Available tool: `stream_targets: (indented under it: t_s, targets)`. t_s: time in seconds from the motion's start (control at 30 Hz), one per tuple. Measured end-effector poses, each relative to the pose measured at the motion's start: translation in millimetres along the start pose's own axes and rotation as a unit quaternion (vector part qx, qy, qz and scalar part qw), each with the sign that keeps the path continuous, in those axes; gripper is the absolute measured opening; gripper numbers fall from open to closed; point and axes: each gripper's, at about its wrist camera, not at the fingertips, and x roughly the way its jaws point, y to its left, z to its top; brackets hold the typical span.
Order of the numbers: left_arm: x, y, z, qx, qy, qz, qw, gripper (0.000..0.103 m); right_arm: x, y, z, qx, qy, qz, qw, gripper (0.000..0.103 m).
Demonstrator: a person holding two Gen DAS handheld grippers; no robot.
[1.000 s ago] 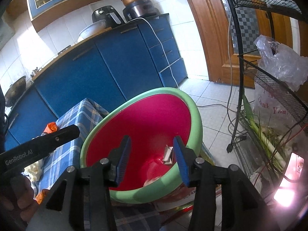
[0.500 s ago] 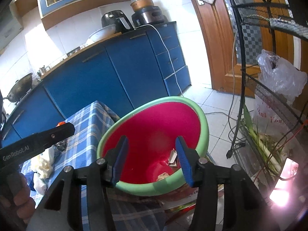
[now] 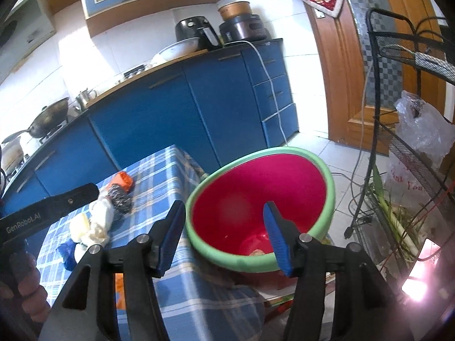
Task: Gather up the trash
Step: 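Grasp the blue mesh bag with the left tool while the right tool grasps the orange bag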
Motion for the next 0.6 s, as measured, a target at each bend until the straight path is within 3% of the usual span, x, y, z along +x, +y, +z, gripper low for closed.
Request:
stream_targets:
  t_s: [0.27, 0.6]
  targets:
    - [-25.0, 43.6, -5.4, -0.020, -0.007, 0.046, 0.9987, 0.057, 4.8, 34.1, -6.4, -0.022, 0.029, 0.009, 0.999, 0.063]
    - [-42.0, 114.2, -20.3, -0.060, 0.014, 0.108, 0.9922, 0.062, 9.7, 63.3, -19.6, -0.044, 0.068, 0.017, 0.997, 0.067]
